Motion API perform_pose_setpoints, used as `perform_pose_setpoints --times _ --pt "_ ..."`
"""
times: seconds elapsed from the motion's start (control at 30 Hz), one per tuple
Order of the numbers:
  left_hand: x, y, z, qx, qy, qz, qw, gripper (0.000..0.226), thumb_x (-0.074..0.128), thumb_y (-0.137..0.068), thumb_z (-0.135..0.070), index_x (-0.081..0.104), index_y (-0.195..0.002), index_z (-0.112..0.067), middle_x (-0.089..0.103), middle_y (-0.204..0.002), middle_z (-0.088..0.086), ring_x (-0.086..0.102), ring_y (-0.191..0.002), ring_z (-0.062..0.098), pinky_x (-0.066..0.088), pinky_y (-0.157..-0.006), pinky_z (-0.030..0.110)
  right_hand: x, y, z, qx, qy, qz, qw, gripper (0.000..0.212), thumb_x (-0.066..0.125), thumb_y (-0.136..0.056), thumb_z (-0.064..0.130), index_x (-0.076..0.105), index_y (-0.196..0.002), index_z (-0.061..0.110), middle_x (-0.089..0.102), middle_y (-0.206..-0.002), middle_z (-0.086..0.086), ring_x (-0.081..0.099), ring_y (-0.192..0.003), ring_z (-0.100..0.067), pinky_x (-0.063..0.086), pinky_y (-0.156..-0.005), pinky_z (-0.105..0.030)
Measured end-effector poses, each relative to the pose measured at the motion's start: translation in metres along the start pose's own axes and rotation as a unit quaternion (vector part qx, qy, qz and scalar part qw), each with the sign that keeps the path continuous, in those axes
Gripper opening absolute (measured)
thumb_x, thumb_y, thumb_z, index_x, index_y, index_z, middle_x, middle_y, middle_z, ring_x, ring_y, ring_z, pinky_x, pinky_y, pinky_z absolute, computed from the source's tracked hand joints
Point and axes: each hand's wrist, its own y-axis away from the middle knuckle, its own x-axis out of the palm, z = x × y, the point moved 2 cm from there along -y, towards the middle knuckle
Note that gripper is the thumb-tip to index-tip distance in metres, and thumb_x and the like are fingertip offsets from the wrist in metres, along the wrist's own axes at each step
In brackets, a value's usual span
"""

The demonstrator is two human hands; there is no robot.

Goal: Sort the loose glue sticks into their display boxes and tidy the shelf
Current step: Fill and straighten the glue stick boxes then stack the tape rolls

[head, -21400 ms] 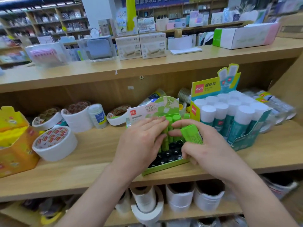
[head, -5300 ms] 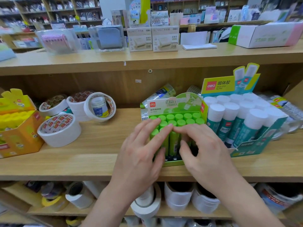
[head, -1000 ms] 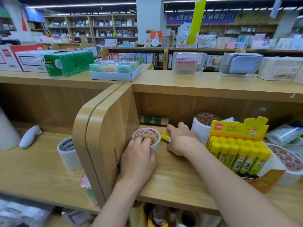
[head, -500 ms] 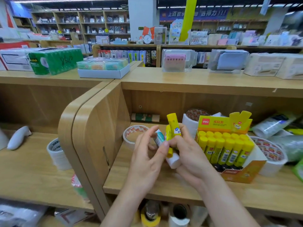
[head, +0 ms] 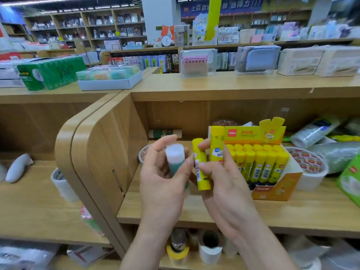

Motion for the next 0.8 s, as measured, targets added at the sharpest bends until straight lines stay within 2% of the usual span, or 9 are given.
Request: perform_pose_setpoints --times 0.07,0.17,0.27,0.37,0.5,0.57,0.67,0.73,0.8 --pt "0.004 0.004 -0.008 0.044 0.013 -0.01 0.999 0.04 0.065 -0.08 -0.006 0.058 -0.117 -0.019 0.069 -0.095 0.01 0.068 -0.088 0.016 0.055 -0.075 0.024 -0.001 0.007 0.007 -0.013 -0.02 -0.01 1.0 0.032 0.05 -0.089 0.0 0.065 -0.103 0.024 0.07 -0.096 -0.011 0.067 -0.102 -0.027 0.051 -0.091 -0.042" --pt "0.015 0.009 -0.021 0.096 0.013 0.029 0.995 0.044 0.063 -0.086 -0.003 0.053 -0.126 -0.017 0.065 -0.091 0.007 0.066 -0.08 0.011 0.054 -0.069 0.023 -0.013 0.017 0.024 -0.004 -0.071 -0.006 0.997 0.045 0.044 -0.091 -0.002 0.063 -0.117 0.03 0.063 -0.085 -0.01 0.069 -0.083 -0.026 0.053 -0.063 -0.031" --pt "0.03 0.015 -0.028 0.123 0.014 0.07 0.99 0.044 0.064 -0.082 -0.005 0.054 -0.124 -0.014 0.066 -0.095 0.007 0.066 -0.083 0.005 0.052 -0.072 0.02 -0.029 0.028 0.034 0.02 -0.083 -0.029 0.996 0.047 0.049 -0.082 0.0 0.066 -0.113 0.031 0.06 -0.082 -0.009 0.055 -0.058 -0.021 0.031 -0.04 -0.02" --pt "0.049 0.019 -0.03 0.125 0.014 0.112 0.986 0.034 0.067 -0.08 -0.01 0.06 -0.112 -0.018 0.069 -0.101 0.004 0.067 -0.097 0.013 0.053 -0.079 0.024 -0.047 0.039 0.042 0.049 -0.091 -0.038 0.994 0.047 0.051 -0.072 0.002 0.069 -0.109 0.026 0.062 -0.087 -0.007 0.049 -0.056 -0.017 0.022 -0.04 -0.019" --pt "0.078 0.022 -0.031 0.103 0.042 0.187 0.976 0.028 0.068 -0.086 -0.019 0.056 -0.11 -0.022 0.067 -0.113 0.001 0.065 -0.101 0.013 0.054 -0.078 0.025 -0.074 0.056 0.058 0.055 -0.142 -0.066 0.986 0.039 0.062 -0.072 0.021 0.067 -0.11 0.026 0.061 -0.087 -0.006 0.052 -0.057 -0.017 0.031 -0.038 -0.017" --pt "0.094 0.025 -0.032 0.113 0.011 0.211 0.971 0.027 0.065 -0.087 -0.034 0.052 -0.11 -0.029 0.065 -0.12 -0.003 0.065 -0.105 0.018 0.056 -0.081 0.034 -0.091 0.065 0.067 0.06 -0.154 -0.096 0.982 0.029 0.058 -0.082 0.037 0.069 -0.105 0.023 0.06 -0.086 -0.006 0.051 -0.056 -0.016 0.033 -0.036 -0.018" --pt "0.119 0.03 -0.032 0.118 -0.012 0.211 0.97 0.033 0.058 -0.086 -0.053 0.047 -0.108 -0.032 0.064 -0.12 -0.006 0.067 -0.101 0.021 0.056 -0.079 0.047 -0.118 0.079 0.084 0.058 -0.159 -0.145 0.975 0.041 0.05 -0.085 0.05 0.072 -0.088 0.015 0.06 -0.083 -0.006 0.05 -0.053 -0.014 0.031 -0.033 -0.017" --pt "0.139 0.036 -0.033 0.135 -0.014 0.209 0.969 0.034 0.054 -0.087 -0.056 0.045 -0.108 -0.031 0.066 -0.116 -0.001 0.066 -0.098 0.02 0.056 -0.074 0.045 -0.137 0.089 0.095 0.042 -0.179 -0.162 0.969 0.04 0.052 -0.083 0.049 0.074 -0.087 0.016 0.06 -0.081 -0.007 0.051 -0.052 -0.013 0.031 -0.032 -0.017" --pt "0.163 0.046 -0.034 0.132 0.019 0.213 0.968 0.031 0.052 -0.091 -0.051 0.045 -0.107 -0.026 0.067 -0.109 0.005 0.066 -0.095 0.017 0.053 -0.069 0.03 -0.158 0.1 0.109 0.031 -0.203 -0.161 0.965 0.041 0.055 -0.081 0.047 0.072 -0.104 0.018 0.058 -0.083 -0.007 0.051 -0.055 -0.013 0.034 -0.034 -0.019"
